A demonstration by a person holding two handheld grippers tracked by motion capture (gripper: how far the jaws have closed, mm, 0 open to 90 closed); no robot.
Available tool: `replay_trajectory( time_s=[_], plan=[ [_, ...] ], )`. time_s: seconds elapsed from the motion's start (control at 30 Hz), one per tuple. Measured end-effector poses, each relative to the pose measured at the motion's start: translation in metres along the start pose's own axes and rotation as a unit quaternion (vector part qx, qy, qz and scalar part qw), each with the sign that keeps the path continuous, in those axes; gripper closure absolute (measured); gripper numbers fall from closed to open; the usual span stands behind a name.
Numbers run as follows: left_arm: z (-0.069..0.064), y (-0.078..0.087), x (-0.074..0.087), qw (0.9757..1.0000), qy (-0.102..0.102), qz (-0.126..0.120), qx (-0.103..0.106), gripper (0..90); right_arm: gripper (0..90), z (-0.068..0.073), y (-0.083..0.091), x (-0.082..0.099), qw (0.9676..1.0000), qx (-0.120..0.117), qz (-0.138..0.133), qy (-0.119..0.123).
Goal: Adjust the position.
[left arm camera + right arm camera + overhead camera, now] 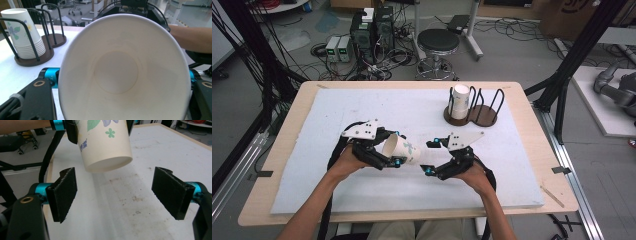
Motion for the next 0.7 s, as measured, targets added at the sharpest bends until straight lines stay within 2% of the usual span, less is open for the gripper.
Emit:
replay_trajectory(
  time_s=[0.17, 0.4, 0.47, 0.5, 0.7],
  plan=[
    [0.003, 0.002, 0.000, 0.9997, -0.001, 0.024, -0.008, 28.4, 20.9, -0.006, 0.007, 0.006, 0.9996, 0.025, -0.001, -0.013],
    [0.008, 0.006, -0.005, 0.9982, -0.004, 0.057, -0.019, 28.4, 20.9, -0.014, 0.017, 0.020, 0.9970, 0.068, 0.000, -0.037],
    [0.010, 0.007, -0.005, 0.9976, -0.003, 0.066, -0.020, 28.4, 20.9, -0.019, 0.019, 0.023, 0.9954, 0.087, -0.001, -0.039],
    [0.011, 0.008, -0.005, 0.9970, -0.002, 0.074, -0.023, 28.5, 20.9, -0.019, 0.021, 0.024, 0.9951, 0.088, -0.001, -0.045],
    [0.017, 0.010, -0.002, 0.9943, 0.000, 0.103, -0.025, 28.4, 20.9, -0.031, 0.028, 0.034, 0.9884, 0.140, 0.005, -0.059]
  ],
)
Point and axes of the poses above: each handheld gripper's, and its own axes: y roughly backward along the jaws, x roughly out of its underside, z roughly to its left, the point moved 9 cm from there along -y, roughly forward along the jaws, and after that the axes turned 7 degrees about x, right-handed, at the moved point
